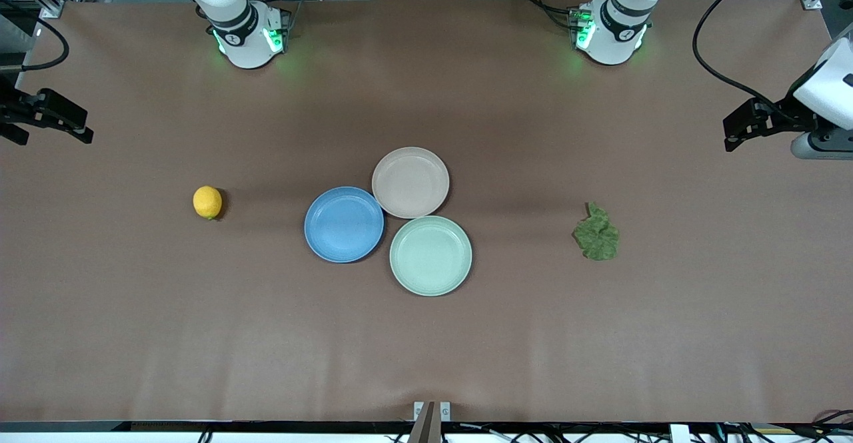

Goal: Pick lemon and lettuce from blue and beige plates

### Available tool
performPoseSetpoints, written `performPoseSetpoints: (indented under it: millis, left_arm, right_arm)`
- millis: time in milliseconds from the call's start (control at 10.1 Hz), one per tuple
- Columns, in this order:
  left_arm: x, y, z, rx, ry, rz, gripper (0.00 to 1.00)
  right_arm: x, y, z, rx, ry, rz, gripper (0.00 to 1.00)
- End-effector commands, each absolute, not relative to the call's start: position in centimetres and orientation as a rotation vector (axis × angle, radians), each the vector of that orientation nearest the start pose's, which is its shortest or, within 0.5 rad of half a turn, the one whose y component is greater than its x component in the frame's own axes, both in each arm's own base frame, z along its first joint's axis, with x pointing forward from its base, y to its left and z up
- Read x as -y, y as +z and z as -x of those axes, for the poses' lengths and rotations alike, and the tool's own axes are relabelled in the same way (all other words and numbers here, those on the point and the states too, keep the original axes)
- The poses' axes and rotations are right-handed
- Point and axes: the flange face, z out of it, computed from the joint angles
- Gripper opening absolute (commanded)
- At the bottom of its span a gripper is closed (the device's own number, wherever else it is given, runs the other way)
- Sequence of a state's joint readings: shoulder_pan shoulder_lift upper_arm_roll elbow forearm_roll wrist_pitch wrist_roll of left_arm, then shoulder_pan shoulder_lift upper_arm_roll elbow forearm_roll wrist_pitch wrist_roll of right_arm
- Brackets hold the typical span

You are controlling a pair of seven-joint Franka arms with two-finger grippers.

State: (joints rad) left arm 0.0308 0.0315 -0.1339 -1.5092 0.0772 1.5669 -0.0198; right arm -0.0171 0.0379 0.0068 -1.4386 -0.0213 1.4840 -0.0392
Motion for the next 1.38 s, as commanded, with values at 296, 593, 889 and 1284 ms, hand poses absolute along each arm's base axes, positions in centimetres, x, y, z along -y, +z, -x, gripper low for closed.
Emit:
performPoseSetpoints:
  millis: [296, 593, 889, 1284]
  left_arm:
    - [4.82, 63.25, -55.49, -0.137, 0.015, 3.088, 1.0]
    - [4.68, 63.49, -55.48, -0.13, 0.005, 3.09, 1.0]
    - [5.01, 63.39, -55.5, -0.147, 0.012, 3.143, 1.0]
    - [4.94, 63.24, -55.61, -0.142, 0.014, 3.137, 1.0]
  right_arm:
    - [0.45, 65.96, -55.98, 0.044, -0.021, 3.17, 1.0]
    - [0.1, 65.23, -56.47, 0.049, -0.007, 3.175, 1.0]
    - [0.4, 65.41, -56.69, 0.046, -0.038, 3.18, 1.0]
    - [0.78, 65.26, -56.91, 0.043, -0.055, 3.176, 1.0]
